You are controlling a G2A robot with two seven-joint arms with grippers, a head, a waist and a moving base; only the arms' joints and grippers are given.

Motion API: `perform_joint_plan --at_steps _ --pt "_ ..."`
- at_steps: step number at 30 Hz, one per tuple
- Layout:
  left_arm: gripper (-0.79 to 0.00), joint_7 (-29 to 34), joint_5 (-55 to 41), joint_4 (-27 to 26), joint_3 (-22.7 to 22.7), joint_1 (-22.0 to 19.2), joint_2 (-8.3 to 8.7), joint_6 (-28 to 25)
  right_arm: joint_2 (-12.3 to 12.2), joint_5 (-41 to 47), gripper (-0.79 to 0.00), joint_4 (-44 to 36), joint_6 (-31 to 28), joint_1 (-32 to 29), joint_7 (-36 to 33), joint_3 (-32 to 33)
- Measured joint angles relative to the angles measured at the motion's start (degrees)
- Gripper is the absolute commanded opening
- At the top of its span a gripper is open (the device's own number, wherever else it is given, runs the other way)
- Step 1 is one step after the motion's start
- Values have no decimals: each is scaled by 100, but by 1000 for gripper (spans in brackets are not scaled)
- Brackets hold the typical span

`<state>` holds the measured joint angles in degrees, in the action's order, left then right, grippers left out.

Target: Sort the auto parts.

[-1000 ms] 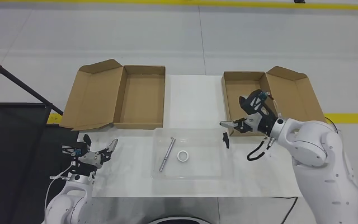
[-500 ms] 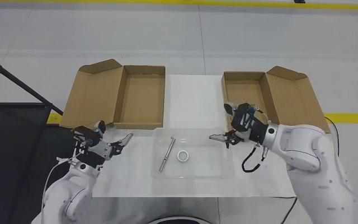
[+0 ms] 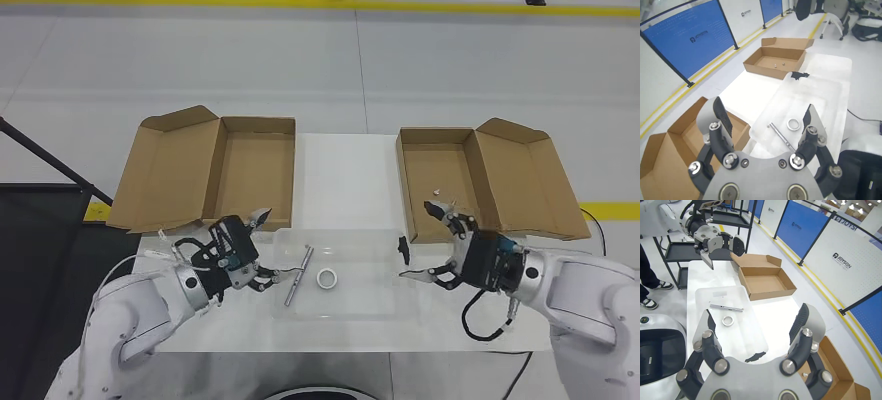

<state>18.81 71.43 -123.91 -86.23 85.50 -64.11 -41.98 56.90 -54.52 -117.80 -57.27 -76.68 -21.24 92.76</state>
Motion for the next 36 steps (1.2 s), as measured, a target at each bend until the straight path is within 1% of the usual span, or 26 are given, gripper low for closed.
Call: perform_joint_plan --at_steps 11,13,15,17,18,20,21,23,24,26,27,28,29,30,32,33,34,36 --pt "0 -1 10 -4 25 9 1 -10 0 0 0 -3 1 13 -6 2" --pt "0 31 49 9 104 -12 13 -110 0 0 0 -3 1 13 -6 2" --pt "0 287 107 66 270 -187 34 -411 0 0 0 -3 1 13 -6 2" --pt "0 613 92 132 469 -413 49 -717 0 0 0 -3 1 13 -6 2" --pt "0 853 18 186 629 -584 56 -917 0 0 0 -3 1 13 -6 2" --pt "0 1235 -147 295 891 -865 60 -1150 0 0 0 -3 1 13 -6 2" --pt "0 1524 -282 387 1081 -1068 61 -1281 0 0 0 -3 1 13 -6 2" --pt "0 2003 -543 574 1385 -1387 56 -1385 0 0 0 -3 1 13 -6 2" --pt "0 2339 -740 715 1594 -1617 48 -1410 0 0 0 -3 1 13 -6 2" --pt "0 2854 -1025 943 1905 -1974 34 -1356 0 0 0 -3 1 13 -6 2" --pt "0 3134 -1136 1087 2127 -2212 30 -1229 0 0 0 -3 1 13 -6 2" --pt "-31 3293 -1174 1194 2306 -2386 31 -1095 0 0 0 -3 1 13 -6 2" --pt "-43 3419 -1198 1296 2485 -2557 37 -961 0 0 0 -3 1 13 -6 2" --pt "-139 3556 -1251 1428 2711 -2771 47 -808 0 0 0 -3 1 13 -6 2" --pt "-188 3724 -1372 1613 3021 -3063 70 -629 0 0 0 -3 1 13 -6 2" --pt "-271 3830 -1452 1720 3209 -3239 89 -523 0 0 0 -3 1 13 -6 2" --pt "-299 3903 -1513 1791 3344 -3358 105 -451 0 0 0 -3 1 13 -6 2" --pt "-308 4045 -1679 1927 3635 -3595 144 -308 0 0 0 -3 1 13 -6 2"
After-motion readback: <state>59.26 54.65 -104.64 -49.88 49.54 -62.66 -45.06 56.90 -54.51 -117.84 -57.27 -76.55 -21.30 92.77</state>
